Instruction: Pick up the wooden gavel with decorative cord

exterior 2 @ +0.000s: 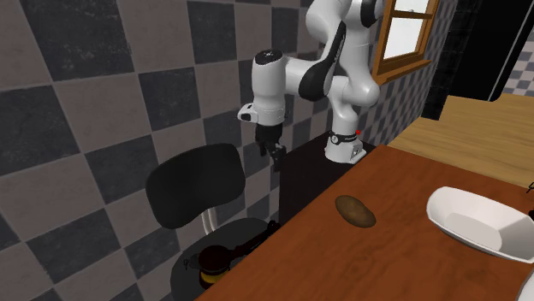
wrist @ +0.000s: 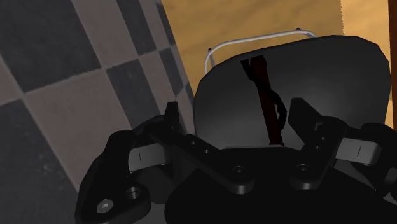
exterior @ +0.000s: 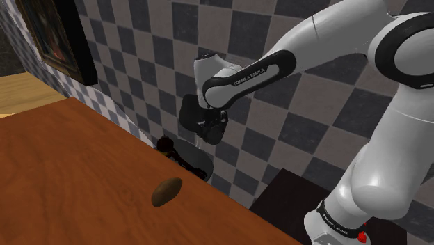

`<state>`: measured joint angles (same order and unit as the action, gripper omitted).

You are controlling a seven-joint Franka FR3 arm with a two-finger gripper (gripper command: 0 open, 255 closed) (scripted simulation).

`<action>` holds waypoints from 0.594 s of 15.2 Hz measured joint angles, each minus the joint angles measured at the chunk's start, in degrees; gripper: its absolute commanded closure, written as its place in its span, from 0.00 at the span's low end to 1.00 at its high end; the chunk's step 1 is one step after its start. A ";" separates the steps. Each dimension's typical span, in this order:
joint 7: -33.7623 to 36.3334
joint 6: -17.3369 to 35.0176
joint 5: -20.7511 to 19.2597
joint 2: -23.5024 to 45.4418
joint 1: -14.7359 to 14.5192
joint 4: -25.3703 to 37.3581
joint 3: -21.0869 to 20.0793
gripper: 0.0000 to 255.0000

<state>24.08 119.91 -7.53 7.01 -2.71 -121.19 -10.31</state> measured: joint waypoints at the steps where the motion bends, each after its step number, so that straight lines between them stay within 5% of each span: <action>1: 0.71 0.24 -0.35 2.23 -0.30 1.76 -0.12 0.00; 9: 4.31 2.50 -3.05 20.18 -2.61 16.19 0.38 0.00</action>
<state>28.39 122.41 -10.58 27.19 -5.32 -104.99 -9.93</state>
